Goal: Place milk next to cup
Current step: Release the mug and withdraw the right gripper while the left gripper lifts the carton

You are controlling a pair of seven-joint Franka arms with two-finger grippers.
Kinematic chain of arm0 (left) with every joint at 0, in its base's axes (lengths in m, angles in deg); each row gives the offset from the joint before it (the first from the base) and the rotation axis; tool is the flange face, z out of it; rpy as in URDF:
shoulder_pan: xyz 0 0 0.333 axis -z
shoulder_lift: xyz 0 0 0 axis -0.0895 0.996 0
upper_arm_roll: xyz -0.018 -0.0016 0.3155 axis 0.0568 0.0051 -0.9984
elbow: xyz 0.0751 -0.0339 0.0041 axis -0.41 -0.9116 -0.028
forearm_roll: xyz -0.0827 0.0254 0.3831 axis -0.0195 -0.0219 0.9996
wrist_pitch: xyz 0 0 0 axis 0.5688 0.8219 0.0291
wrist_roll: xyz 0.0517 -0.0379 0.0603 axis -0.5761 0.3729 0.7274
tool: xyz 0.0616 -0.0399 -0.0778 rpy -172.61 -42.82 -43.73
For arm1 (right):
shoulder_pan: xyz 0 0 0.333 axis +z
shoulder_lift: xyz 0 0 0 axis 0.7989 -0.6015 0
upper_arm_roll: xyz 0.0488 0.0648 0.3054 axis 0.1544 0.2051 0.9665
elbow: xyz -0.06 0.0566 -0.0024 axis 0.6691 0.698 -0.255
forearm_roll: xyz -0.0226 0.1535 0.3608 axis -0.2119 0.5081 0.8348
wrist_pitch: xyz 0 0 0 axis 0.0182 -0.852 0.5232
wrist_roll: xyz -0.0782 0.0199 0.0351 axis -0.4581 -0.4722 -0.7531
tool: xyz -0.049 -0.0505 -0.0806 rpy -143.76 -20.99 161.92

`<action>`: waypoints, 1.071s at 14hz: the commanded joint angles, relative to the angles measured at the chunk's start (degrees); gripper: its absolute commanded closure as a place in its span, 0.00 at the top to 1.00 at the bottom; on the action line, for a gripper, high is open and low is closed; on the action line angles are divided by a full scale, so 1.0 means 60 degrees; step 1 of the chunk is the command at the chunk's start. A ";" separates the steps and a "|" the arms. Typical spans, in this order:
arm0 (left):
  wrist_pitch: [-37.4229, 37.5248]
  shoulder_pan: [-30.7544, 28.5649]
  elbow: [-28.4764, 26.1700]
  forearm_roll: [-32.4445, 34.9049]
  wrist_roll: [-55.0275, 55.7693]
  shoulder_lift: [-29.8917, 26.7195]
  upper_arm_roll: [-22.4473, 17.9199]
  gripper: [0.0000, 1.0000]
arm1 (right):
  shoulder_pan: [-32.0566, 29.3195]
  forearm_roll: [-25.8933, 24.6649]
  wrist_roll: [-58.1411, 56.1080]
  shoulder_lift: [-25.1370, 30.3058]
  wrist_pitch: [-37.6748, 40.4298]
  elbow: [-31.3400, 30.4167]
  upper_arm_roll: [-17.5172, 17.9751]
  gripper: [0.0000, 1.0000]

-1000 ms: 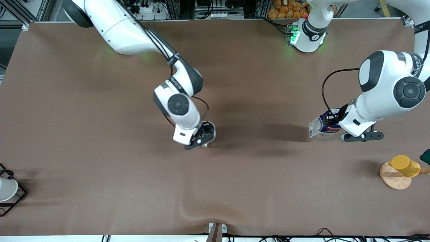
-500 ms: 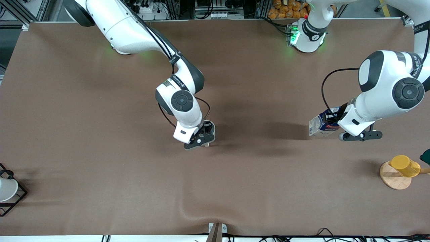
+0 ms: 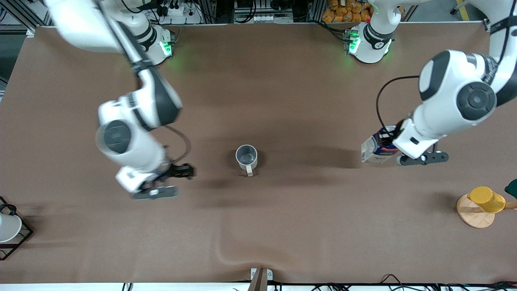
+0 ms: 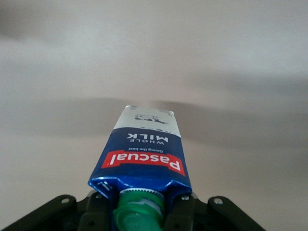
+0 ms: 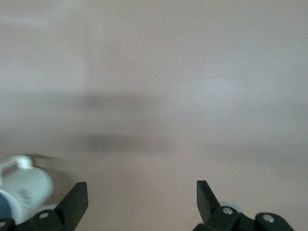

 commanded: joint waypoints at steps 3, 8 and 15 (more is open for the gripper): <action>0.1224 0.0290 0.1261 -0.0209 0.1986 0.0175 0.1732 0.27 | -0.1846 0.0210 -0.1762 0.1060 0.1210 -0.0586 0.0252 1.00; 0.1180 0.2222 0.2854 -0.0313 0.4085 0.1754 0.1867 0.27 | -0.2464 0.0136 -0.3255 0.2920 0.3316 -0.1070 -0.0097 1.00; 0.0844 0.4666 0.4131 -0.0254 0.4333 0.3411 0.0699 0.27 | -0.1630 0.0224 -0.3448 0.4574 0.4714 -0.0600 -0.2383 1.00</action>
